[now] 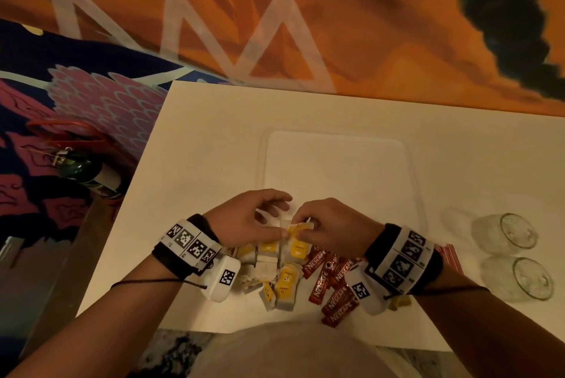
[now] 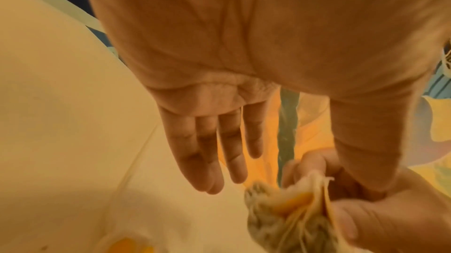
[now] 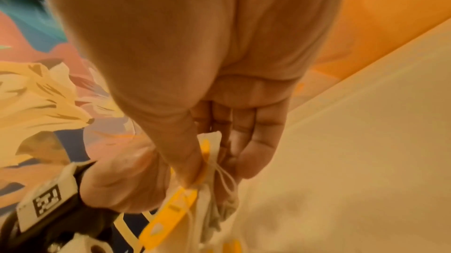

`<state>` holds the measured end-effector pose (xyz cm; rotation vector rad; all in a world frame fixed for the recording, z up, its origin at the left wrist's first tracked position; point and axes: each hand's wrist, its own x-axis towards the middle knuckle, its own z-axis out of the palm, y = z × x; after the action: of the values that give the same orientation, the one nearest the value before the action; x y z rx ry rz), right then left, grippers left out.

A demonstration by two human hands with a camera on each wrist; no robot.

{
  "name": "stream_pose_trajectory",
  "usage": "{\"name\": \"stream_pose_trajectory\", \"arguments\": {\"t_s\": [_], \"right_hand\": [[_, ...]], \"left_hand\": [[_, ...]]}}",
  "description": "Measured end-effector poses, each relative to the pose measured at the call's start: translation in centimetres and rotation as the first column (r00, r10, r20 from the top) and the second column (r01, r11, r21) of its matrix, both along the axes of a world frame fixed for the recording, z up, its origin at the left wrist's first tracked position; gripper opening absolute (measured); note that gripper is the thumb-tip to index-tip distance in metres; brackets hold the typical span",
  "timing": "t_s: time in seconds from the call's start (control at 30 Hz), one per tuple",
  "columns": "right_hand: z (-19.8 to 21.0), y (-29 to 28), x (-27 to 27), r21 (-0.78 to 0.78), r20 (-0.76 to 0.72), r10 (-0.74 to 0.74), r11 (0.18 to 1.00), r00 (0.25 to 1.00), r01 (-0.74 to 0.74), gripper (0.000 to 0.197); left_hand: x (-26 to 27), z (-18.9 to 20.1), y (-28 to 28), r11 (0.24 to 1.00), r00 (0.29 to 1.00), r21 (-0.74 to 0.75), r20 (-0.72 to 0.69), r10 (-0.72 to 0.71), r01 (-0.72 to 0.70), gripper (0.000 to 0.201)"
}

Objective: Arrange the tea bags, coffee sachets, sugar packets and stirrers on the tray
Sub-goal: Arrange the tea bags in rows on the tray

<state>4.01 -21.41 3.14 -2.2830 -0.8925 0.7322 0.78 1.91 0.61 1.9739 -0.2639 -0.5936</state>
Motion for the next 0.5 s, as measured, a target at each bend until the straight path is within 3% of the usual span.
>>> {"name": "stream_pose_trajectory", "arguments": {"t_s": [0.17,0.33,0.5], "right_hand": [[2.2,0.5,1.4,0.1,-0.028,-0.046,0.994,0.999,0.049,0.017],[2.3,0.7,2.7,0.12,-0.027,-0.086,0.989,0.996,0.089,0.015],[1.3,0.8,3.1,0.198,-0.075,-0.189,0.96,0.979,0.2,0.025]], "left_hand": [[0.8,1.3,-1.1,0.987,0.997,-0.149,-0.035,-0.074,0.068,0.079],[1.7,0.8,-1.5,0.982,0.999,-0.182,-0.008,-0.051,0.048,0.059],[2.6,0.5,-1.6,0.952,0.98,-0.293,-0.198,0.034,-0.092,0.032]]}}
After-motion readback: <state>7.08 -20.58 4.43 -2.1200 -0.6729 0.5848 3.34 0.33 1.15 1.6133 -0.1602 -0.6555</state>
